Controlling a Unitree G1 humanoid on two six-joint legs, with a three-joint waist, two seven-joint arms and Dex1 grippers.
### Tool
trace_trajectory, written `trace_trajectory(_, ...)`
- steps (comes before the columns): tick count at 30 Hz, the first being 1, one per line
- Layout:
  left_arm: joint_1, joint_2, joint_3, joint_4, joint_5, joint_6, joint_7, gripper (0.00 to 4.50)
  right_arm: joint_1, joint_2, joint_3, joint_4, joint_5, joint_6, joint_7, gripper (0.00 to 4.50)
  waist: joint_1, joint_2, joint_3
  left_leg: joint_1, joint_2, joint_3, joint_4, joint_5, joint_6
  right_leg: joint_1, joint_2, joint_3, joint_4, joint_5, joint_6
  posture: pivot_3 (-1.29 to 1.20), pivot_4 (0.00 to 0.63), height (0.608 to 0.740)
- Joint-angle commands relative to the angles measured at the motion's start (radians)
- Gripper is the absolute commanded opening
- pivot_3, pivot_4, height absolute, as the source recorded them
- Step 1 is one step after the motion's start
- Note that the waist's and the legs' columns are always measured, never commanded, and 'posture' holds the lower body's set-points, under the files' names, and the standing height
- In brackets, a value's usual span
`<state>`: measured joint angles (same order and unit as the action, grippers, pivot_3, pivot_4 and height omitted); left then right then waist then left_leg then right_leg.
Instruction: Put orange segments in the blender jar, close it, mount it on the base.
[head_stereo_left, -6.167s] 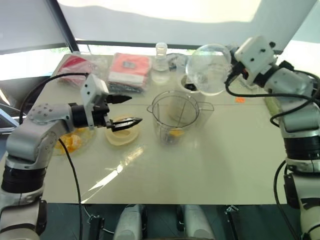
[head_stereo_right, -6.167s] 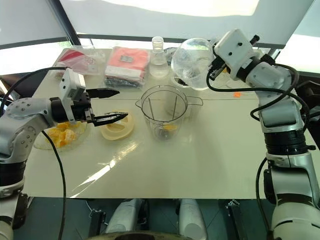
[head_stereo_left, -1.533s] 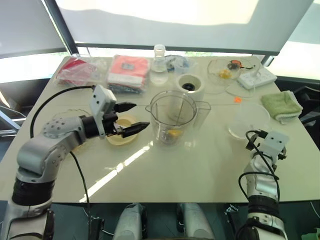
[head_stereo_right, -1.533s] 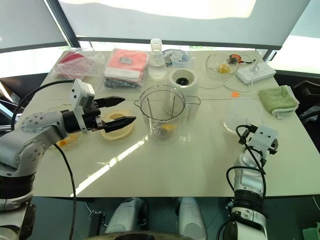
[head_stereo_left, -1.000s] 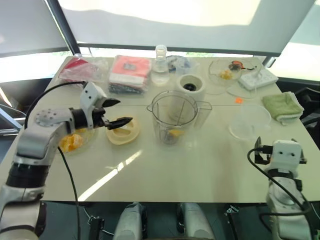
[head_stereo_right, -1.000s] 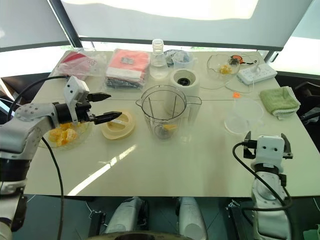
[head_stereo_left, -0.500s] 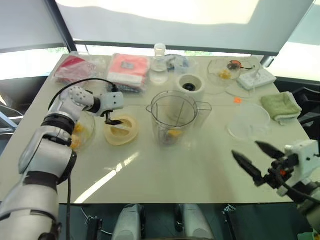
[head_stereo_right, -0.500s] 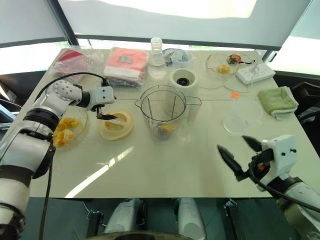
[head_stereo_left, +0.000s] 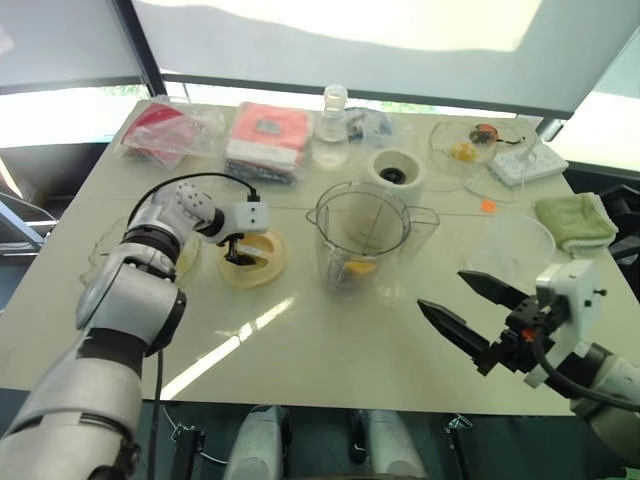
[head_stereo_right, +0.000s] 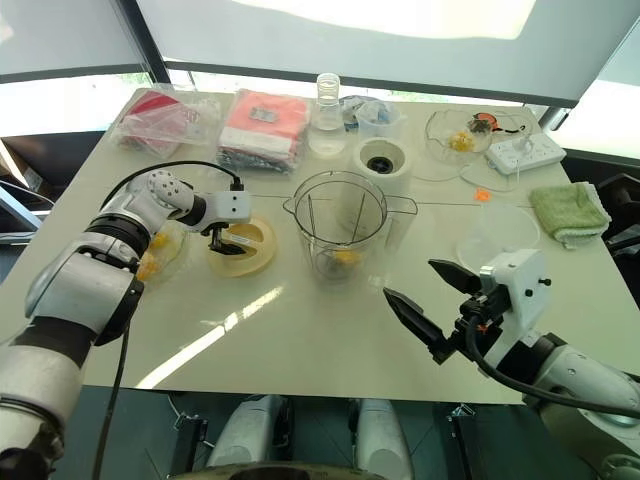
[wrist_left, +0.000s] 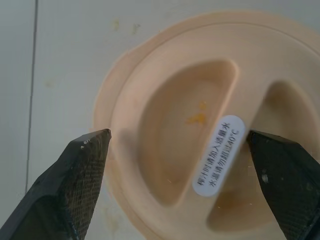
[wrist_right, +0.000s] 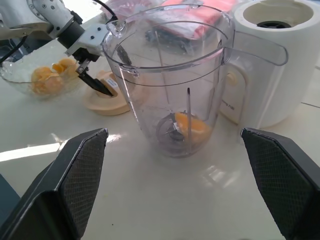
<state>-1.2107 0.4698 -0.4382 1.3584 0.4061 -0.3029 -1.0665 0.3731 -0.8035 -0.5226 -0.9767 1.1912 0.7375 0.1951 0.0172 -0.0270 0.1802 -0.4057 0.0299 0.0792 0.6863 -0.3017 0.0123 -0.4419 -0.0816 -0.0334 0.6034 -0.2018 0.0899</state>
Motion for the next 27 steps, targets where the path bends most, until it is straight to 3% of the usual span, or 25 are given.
trace_trajectory(1, 0.015, -0.028, 0.015, 0.008, 0.016, 0.029, 0.014, 3.24, -0.017, -0.013, 0.002, -0.01, 0.008, -0.021, -0.014, 4.5, 0.004, 0.0, -0.001, 0.0, 0.0, 0.0, 0.001, 0.0, 0.0, 0.001, 0.0, 0.0, 0.0, 0.0, 0.0, 0.0, 0.15, 0.74)
trace_trajectory(7, 0.035, -0.022, -0.045, 0.008, 0.105, -0.006, 0.071, 0.31, -0.051, -0.031, 0.017, -0.002, 0.019, -0.015, -0.036, 4.5, 0.004, 0.001, -0.005, 0.002, 0.002, -0.001, 0.007, 0.0, 0.0, 0.005, 0.0, -0.001, 0.001, 0.0, -0.004, 0.0, 0.15, 0.74)
trace_trajectory(10, 0.027, -0.02, 0.0, 0.004, 0.064, -0.006, 0.045, 0.26, -0.059, -0.036, 0.029, 0.009, 0.01, -0.013, -0.035, 4.5, -0.003, 0.001, -0.005, 0.013, 0.004, -0.002, 0.007, 0.0, 0.0, 0.014, 0.0, -0.001, 0.001, 0.0, -0.004, 0.0, 0.15, 0.74)
trace_trajectory(14, -0.003, 0.001, 0.043, -0.01, 0.027, -0.046, -0.008, 0.26, -0.068, -0.03, 0.063, 0.033, -0.019, -0.018, -0.022, 4.5, -0.005, 0.001, -0.005, 0.013, 0.005, -0.002, 0.006, 0.0, 0.0, 0.014, -0.001, -0.001, 0.001, 0.0, -0.005, 0.0, 0.15, 0.74)
trace_trajectory(18, -0.065, 0.031, 0.125, -0.034, -0.053, -0.069, -0.129, 0.26, -0.087, -0.007, 0.118, 0.076, -0.077, -0.026, -0.006, 4.5, -0.004, 0.0, -0.004, 0.008, 0.004, -0.001, 0.006, -0.001, 0.002, 0.009, 0.0, -0.001, 0.001, 0.0, -0.005, 0.0, 0.15, 0.74)
trace_trajectory(21, -0.138, 0.064, 0.175, -0.05, -0.092, -0.08, -0.189, 0.26, -0.103, 0.023, 0.161, 0.108, -0.108, -0.02, -0.02, 4.5, -0.001, -0.001, -0.004, -0.006, 0.002, -0.001, 0.01, -0.001, 0.002, -0.003, 0.001, -0.001, 0.004, 0.001, -0.004, 0.0, 0.15, 0.74)
trace_trajectory(27, -0.307, 0.114, 0.225, -0.065, -0.127, -0.087, -0.262, 0.26, -0.15, 0.061, 0.248, 0.153, -0.14, 0.0, -0.03, 4.5, -0.002, -0.002, -0.003, -0.006, 0.001, 0.0, 0.012, -0.003, 0.005, -0.002, 0.0, -0.002, 0.006, 0.0, -0.004, 0.0, 0.15, 0.74)
